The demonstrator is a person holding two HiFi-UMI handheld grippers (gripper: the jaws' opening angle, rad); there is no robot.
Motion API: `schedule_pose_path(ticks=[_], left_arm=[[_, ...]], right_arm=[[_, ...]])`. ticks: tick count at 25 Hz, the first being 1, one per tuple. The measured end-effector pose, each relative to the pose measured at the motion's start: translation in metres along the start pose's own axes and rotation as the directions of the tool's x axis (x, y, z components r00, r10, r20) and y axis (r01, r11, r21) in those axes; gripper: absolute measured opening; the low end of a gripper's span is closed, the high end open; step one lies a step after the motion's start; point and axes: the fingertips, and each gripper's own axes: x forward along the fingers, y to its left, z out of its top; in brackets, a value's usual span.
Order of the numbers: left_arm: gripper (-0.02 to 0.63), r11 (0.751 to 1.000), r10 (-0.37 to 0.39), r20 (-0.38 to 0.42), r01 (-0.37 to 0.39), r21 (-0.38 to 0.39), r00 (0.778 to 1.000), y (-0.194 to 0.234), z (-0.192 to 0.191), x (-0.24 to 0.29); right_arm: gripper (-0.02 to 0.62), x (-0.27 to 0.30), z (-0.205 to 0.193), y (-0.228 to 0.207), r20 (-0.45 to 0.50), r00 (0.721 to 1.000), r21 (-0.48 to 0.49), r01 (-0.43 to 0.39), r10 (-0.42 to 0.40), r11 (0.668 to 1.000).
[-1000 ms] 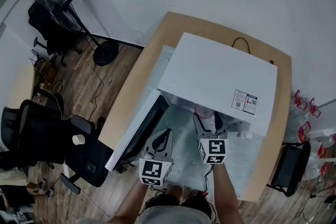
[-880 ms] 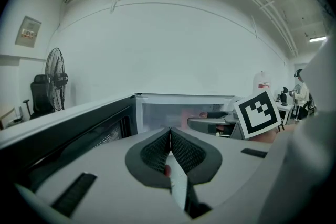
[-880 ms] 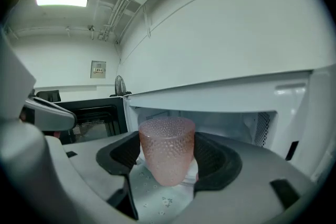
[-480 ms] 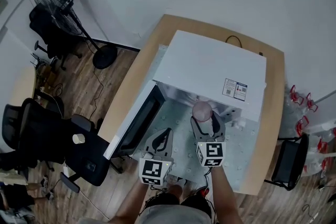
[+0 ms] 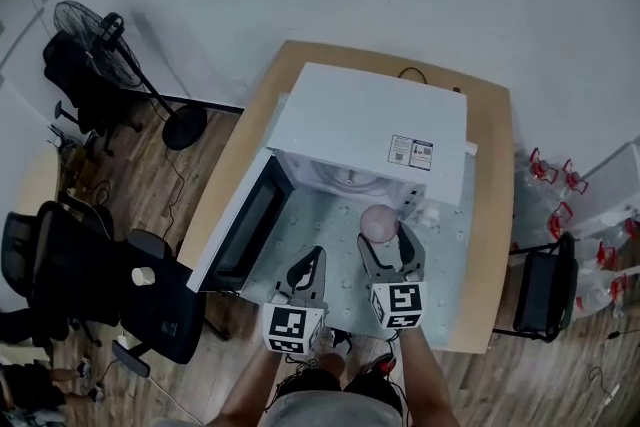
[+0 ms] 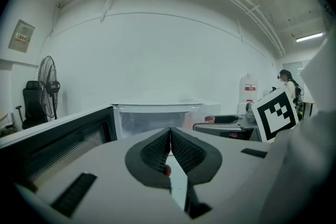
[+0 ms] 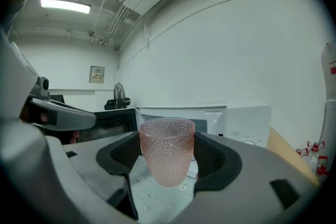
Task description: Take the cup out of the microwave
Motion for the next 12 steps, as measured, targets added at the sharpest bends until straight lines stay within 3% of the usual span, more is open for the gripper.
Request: schedule_pose_path(ticks=[12], left_arm=[[0.023, 0.998, -0.059, 0.013, 0.059, 0.022, 0.998, -0.056, -0.003, -0.024]], right_arm=[[0.330, -0.082, -0.001, -0.027, 0.017, 0.996, -0.020, 0.087, -0.086, 0.996]])
